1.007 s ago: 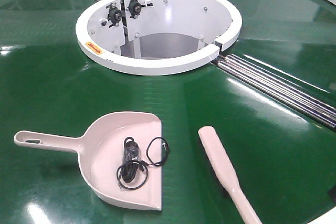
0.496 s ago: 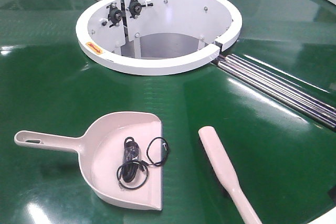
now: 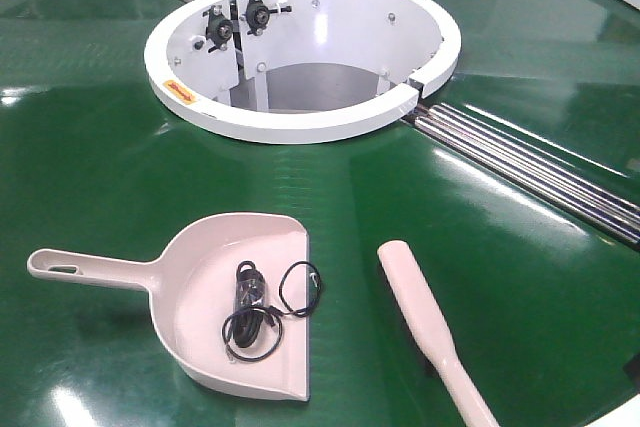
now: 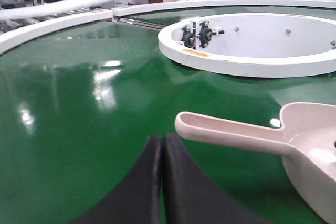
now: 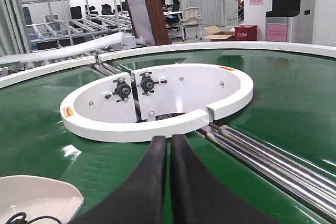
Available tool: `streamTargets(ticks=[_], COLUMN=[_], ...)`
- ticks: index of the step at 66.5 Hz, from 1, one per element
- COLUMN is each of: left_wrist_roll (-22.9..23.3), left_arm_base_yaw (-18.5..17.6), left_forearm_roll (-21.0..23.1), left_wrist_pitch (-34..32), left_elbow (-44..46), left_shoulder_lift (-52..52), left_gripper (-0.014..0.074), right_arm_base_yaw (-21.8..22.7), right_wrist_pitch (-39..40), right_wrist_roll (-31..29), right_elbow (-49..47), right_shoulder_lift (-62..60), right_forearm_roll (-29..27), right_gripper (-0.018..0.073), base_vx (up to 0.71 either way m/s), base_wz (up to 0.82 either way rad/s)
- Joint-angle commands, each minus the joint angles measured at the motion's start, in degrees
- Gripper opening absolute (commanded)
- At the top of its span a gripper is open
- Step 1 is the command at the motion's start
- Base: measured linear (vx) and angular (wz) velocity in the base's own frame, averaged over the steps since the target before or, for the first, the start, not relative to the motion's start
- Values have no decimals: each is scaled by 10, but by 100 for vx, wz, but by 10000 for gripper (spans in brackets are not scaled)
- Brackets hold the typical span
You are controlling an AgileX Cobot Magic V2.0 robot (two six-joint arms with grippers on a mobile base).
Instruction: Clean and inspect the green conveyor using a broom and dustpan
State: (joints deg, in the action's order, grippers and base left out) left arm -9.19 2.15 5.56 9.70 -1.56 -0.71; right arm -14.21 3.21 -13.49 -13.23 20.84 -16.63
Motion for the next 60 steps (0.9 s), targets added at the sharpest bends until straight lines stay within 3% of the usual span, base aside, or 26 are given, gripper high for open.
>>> streamTargets(ticks=[1, 60], left_wrist_roll=[10, 9], left_arm_base_yaw=[2, 2], left_forearm_roll=[-10, -10], left_wrist_pitch=[-50, -49], left_elbow=[-14, -13], left_shoulder_lift=[-9, -9], left_gripper=[-24, -23], right_arm_base_yaw=[0, 0], right_wrist_pitch=[39, 39], right_wrist_roll=[-2, -2], right_elbow=[-17, -17], right_shoulder_lift=[3, 3], right_forearm_roll=[3, 3], right_gripper=[-5, -5], base_vx=[0, 0], base_wz=[0, 0])
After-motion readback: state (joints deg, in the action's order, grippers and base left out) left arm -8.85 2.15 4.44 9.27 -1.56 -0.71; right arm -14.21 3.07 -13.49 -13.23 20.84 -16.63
